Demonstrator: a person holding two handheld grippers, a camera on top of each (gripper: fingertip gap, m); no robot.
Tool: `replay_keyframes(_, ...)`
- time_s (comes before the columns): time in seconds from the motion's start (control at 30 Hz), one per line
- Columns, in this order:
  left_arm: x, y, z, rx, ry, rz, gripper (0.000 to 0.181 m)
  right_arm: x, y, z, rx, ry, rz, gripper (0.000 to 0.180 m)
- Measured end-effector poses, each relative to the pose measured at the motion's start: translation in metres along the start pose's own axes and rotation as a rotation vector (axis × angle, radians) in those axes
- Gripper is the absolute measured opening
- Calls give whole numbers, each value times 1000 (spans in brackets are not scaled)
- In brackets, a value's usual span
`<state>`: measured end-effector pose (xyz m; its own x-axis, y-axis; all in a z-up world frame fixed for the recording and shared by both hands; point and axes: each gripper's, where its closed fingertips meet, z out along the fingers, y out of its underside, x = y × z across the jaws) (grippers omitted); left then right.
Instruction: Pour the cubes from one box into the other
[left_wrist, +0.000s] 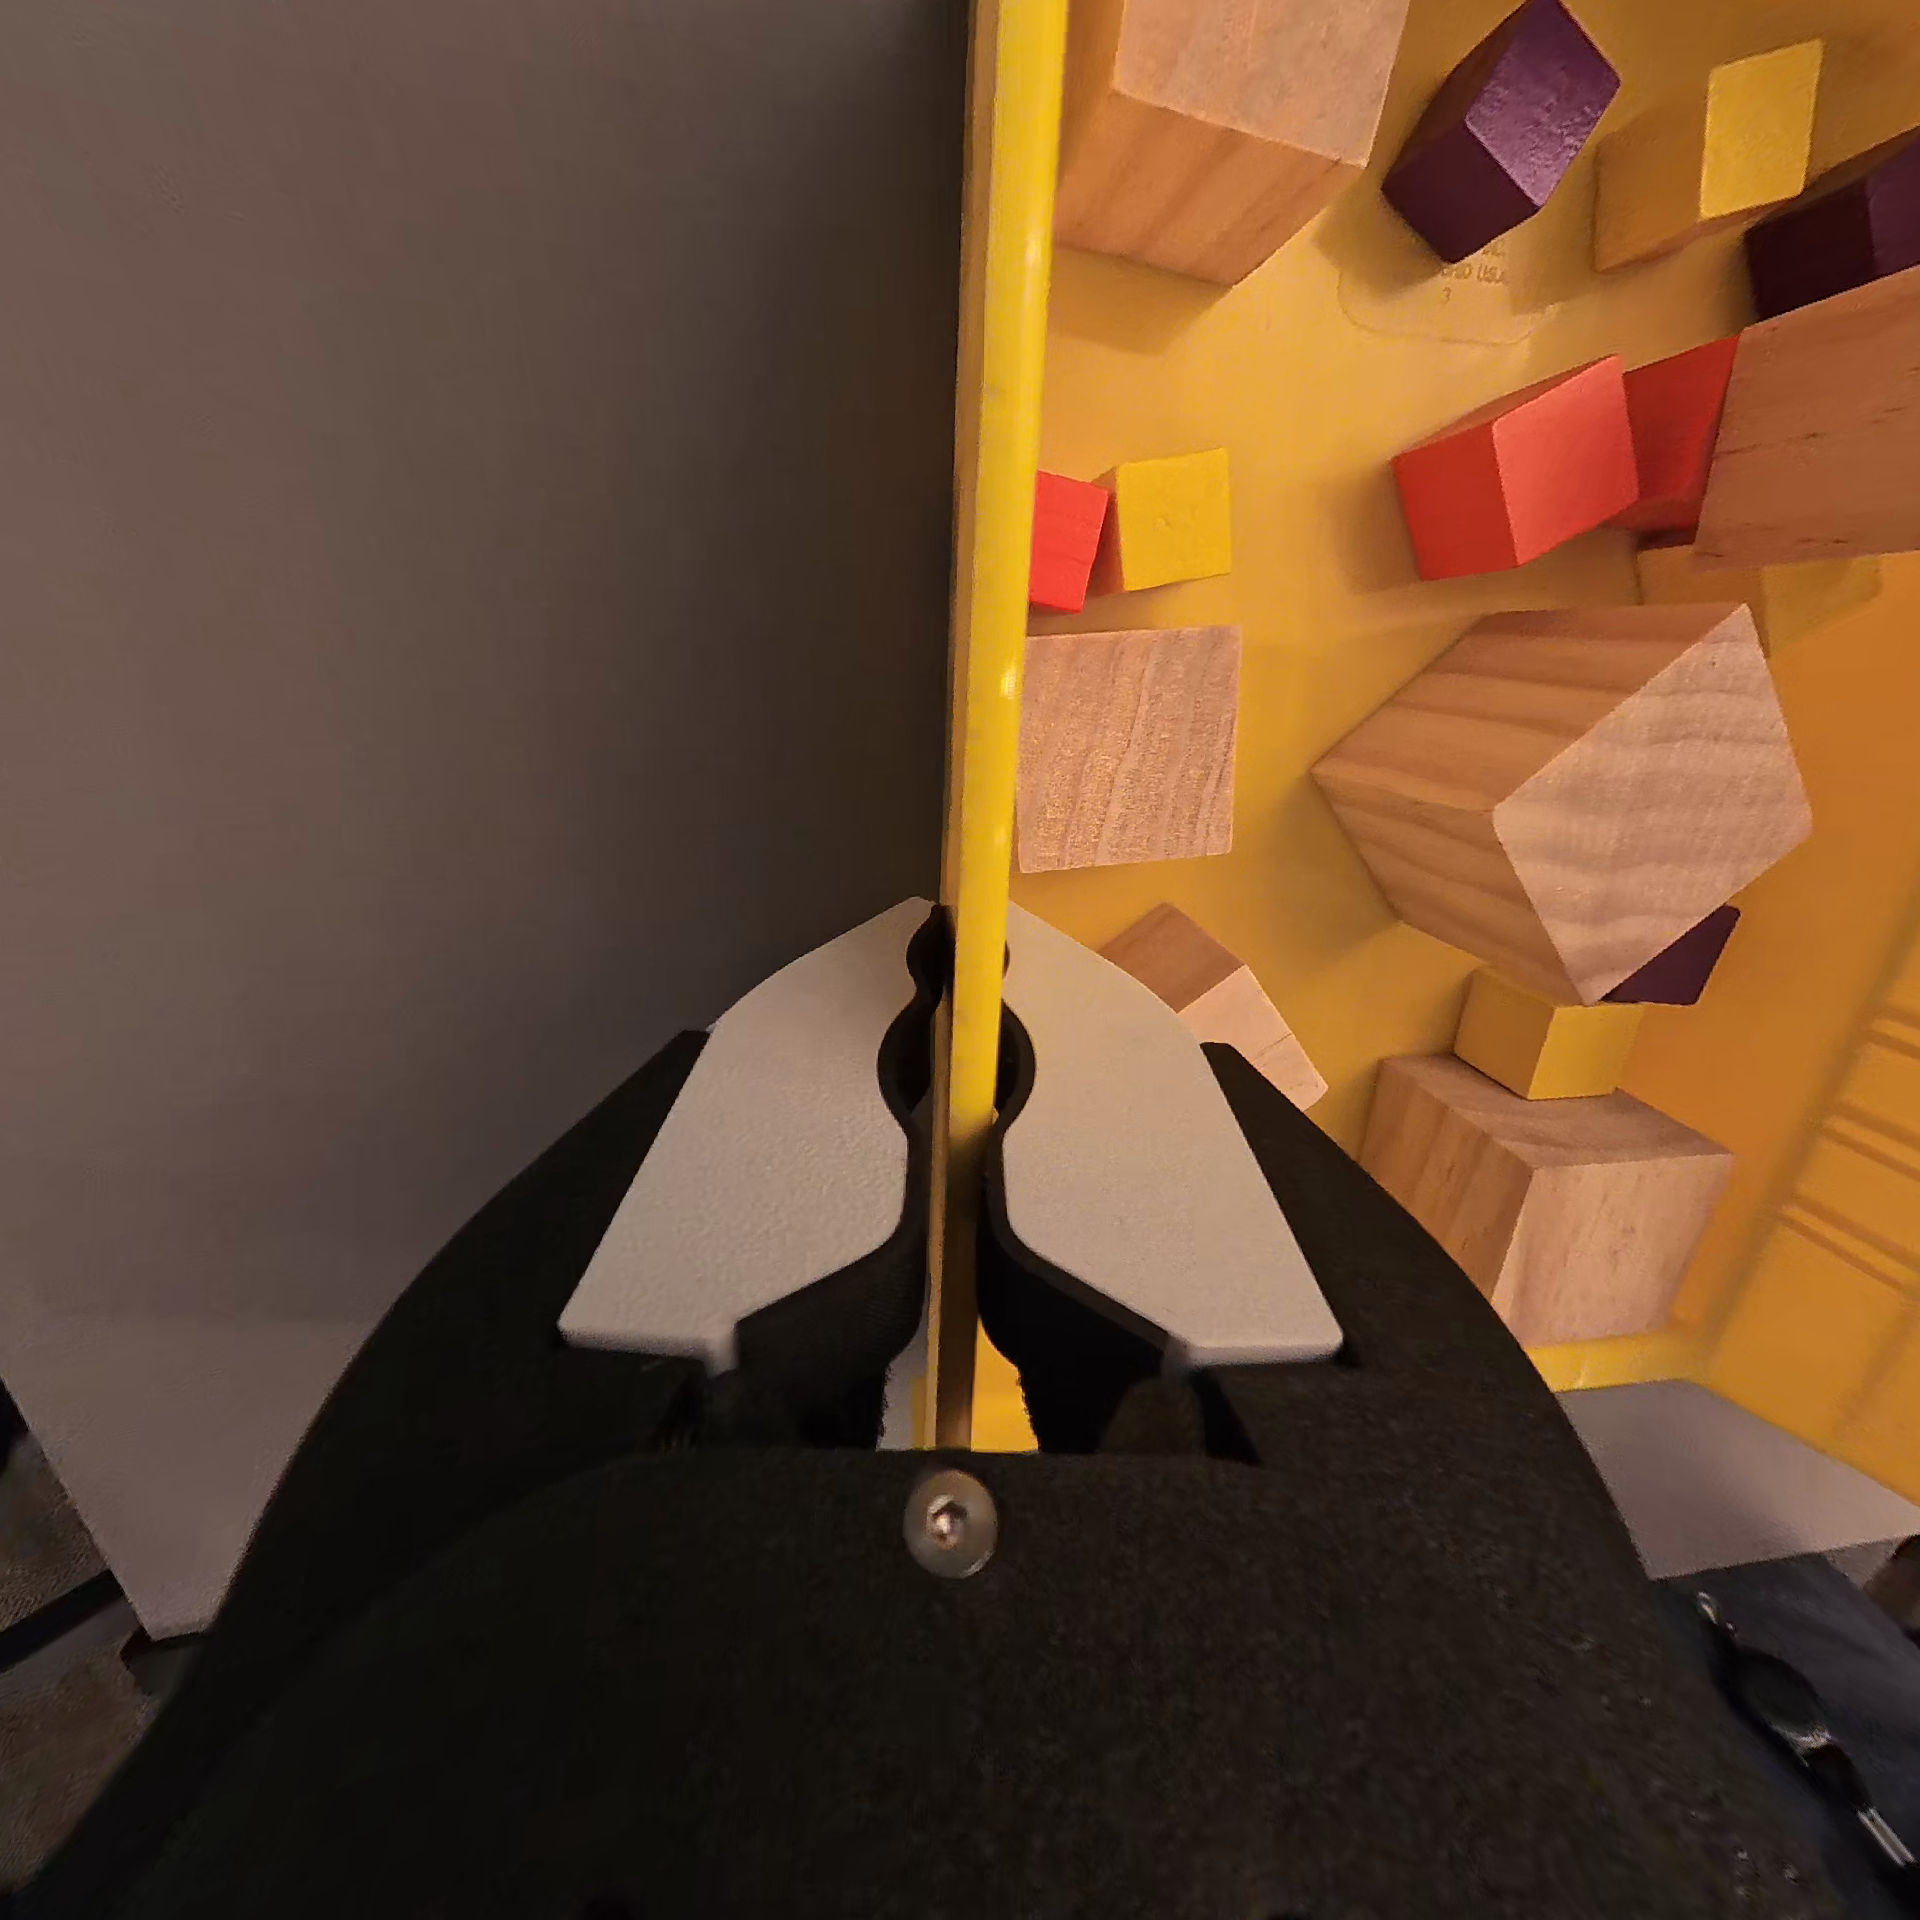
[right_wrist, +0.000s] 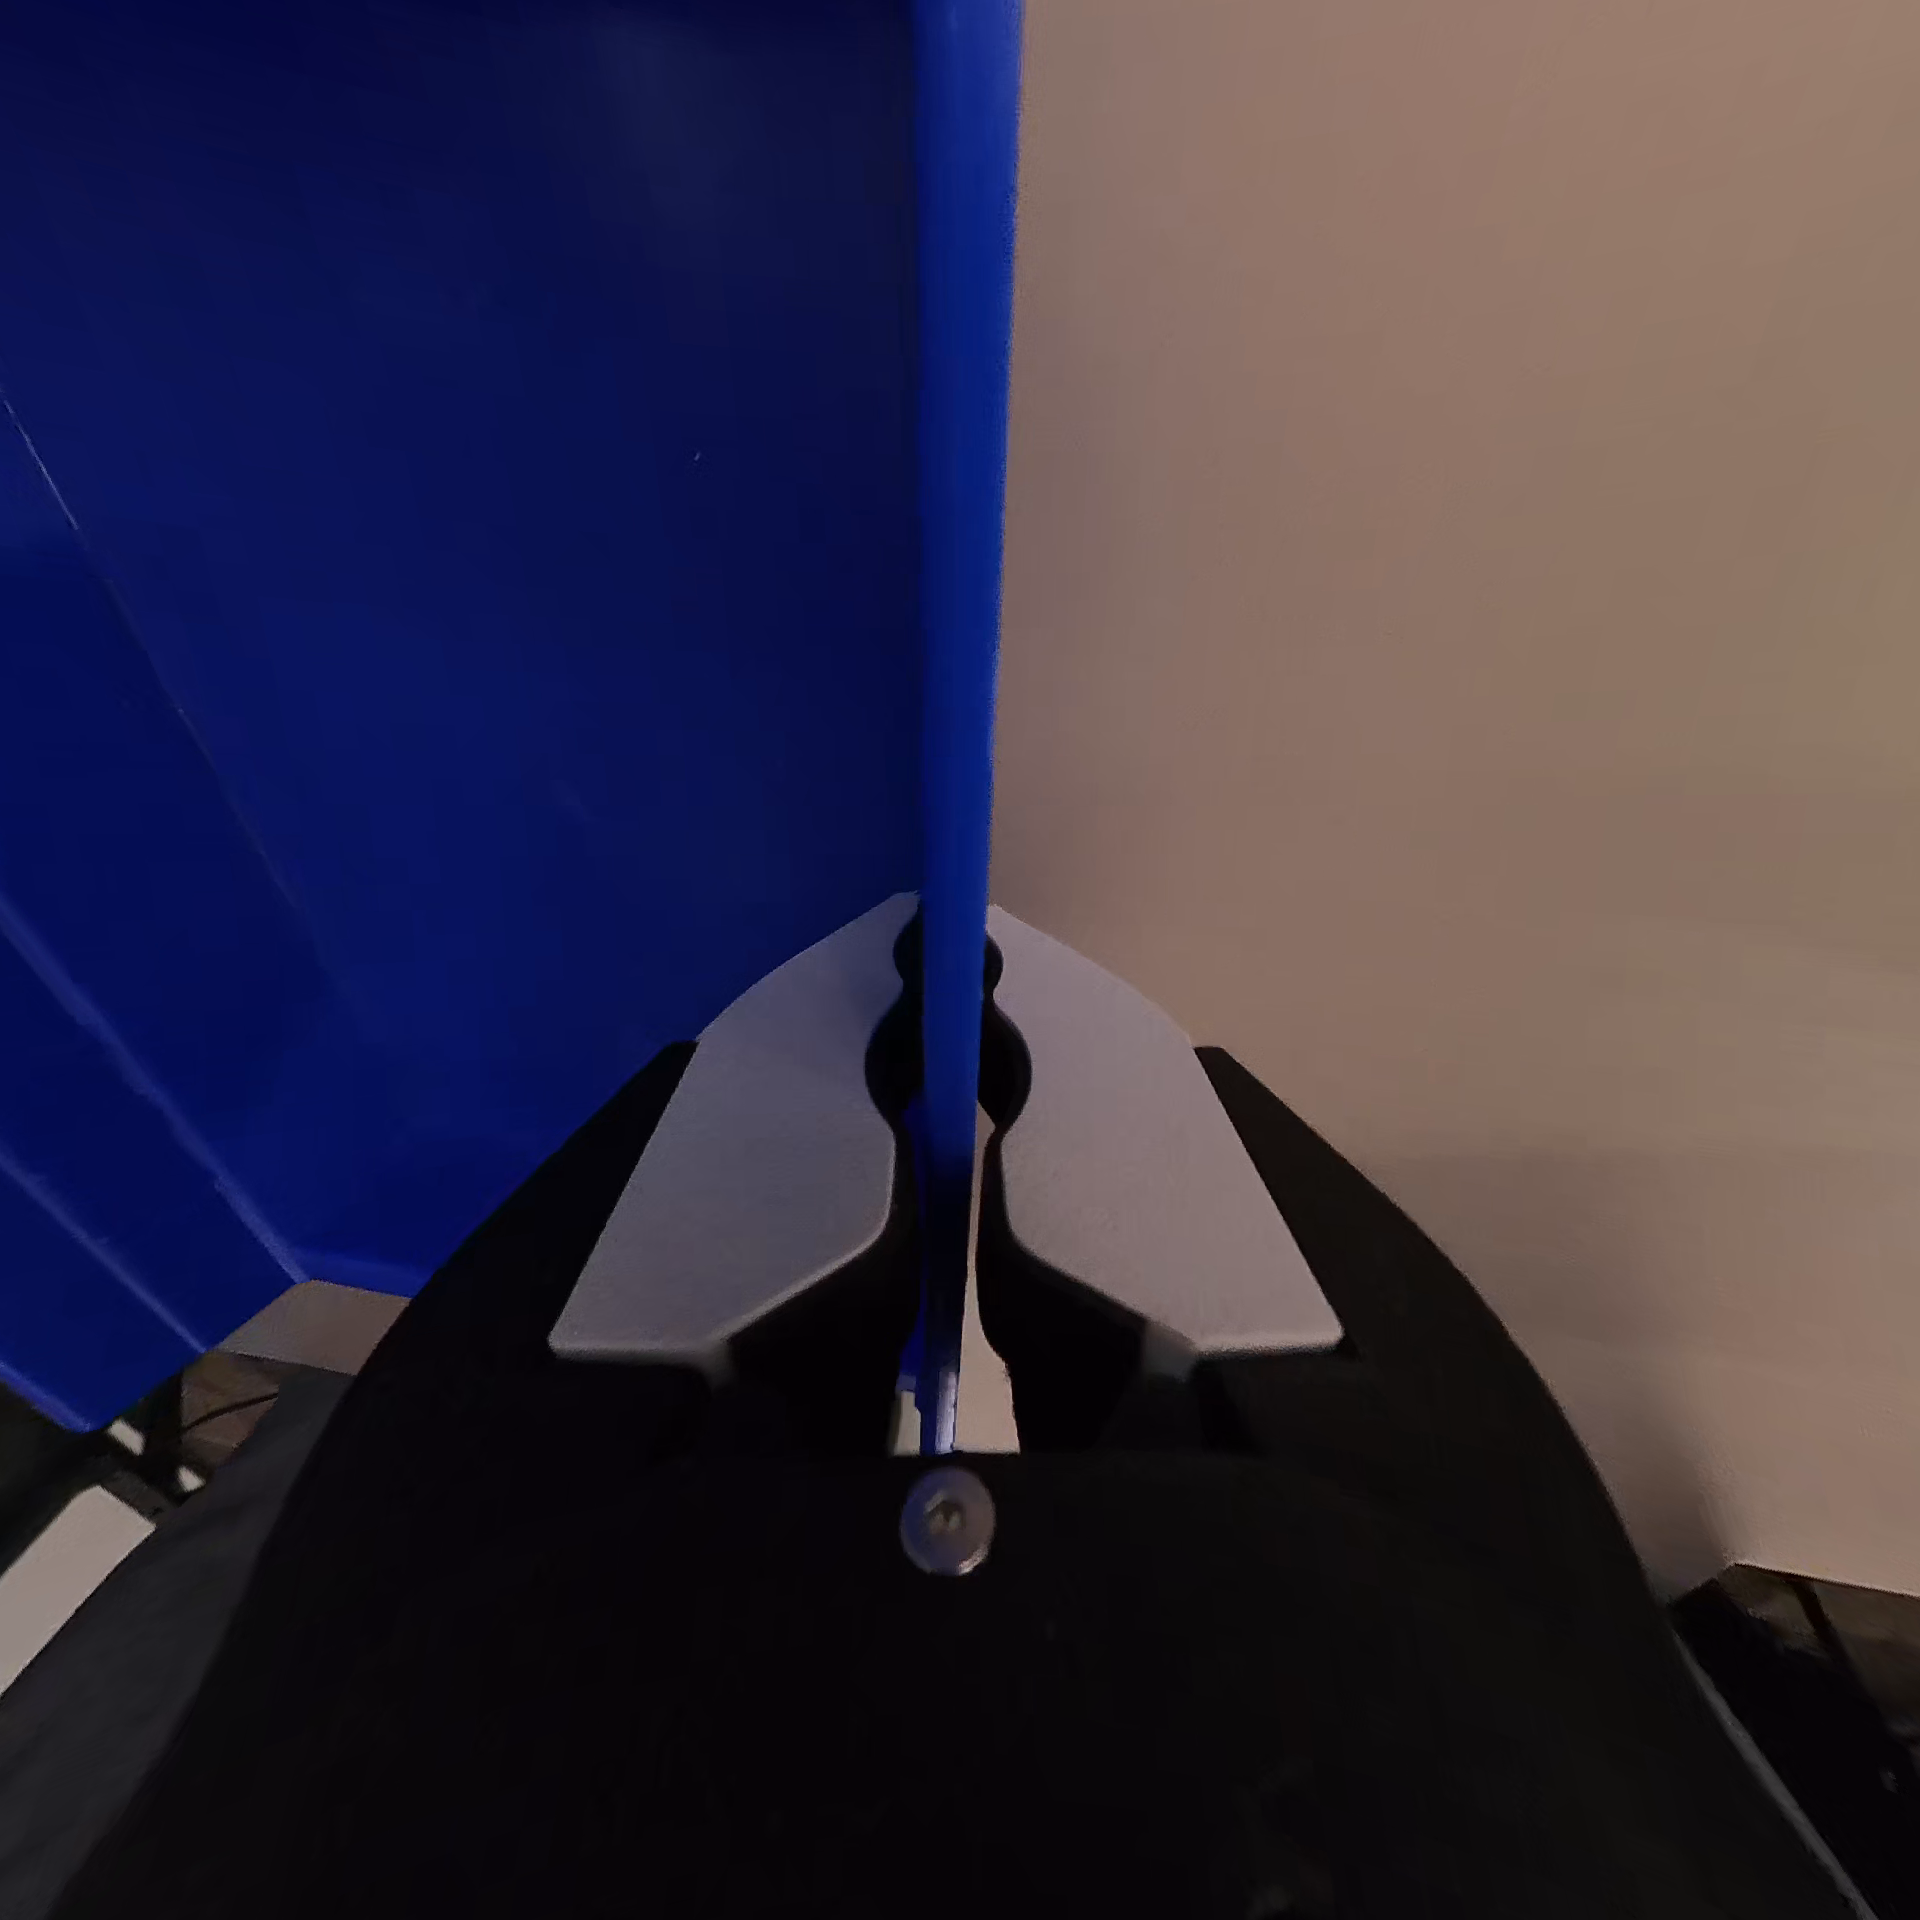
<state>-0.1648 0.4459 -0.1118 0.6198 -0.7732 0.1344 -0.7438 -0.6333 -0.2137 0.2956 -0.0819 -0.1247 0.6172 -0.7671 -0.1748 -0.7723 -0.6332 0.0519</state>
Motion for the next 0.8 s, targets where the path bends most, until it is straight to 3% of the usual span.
replay_keyframes(0.27,2,0,0,15,-12,28,5,15,6,-3,19,-17,2,8)
replay_keyframes(0.33,2,-1,-2,35,-14,46,5,16,0,-9,79,5,-15,16)
replay_keyframes(0.4,3,-7,-9,101,4,56,7,21,-11,-28,198,68,-12,30)
replay_keyframes(0.5,8,-23,-35,250,60,44,33,30,-27,-84,455,286,-35,37)
replay_keyframes(0.57,13,-37,-61,371,94,52,49,10,-40,-135,704,385,-93,37)
replay_keyframes(0.63,15,-48,-85,471,97,88,52,-46,-47,-175,945,310,-202,36)
replay_keyframes(0.7,14,-54,-101,536,72,124,54,-118,-47,-198,1136,122,-308,40)
replay_keyframes(0.77,13,-56,-106,543,71,142,53,-200,-42,-198,1196,-177,-400,48)
replay_keyframes(0.8,10,-56,-103,520,70,138,53,-237,-39,-188,1139,-309,-423,52)
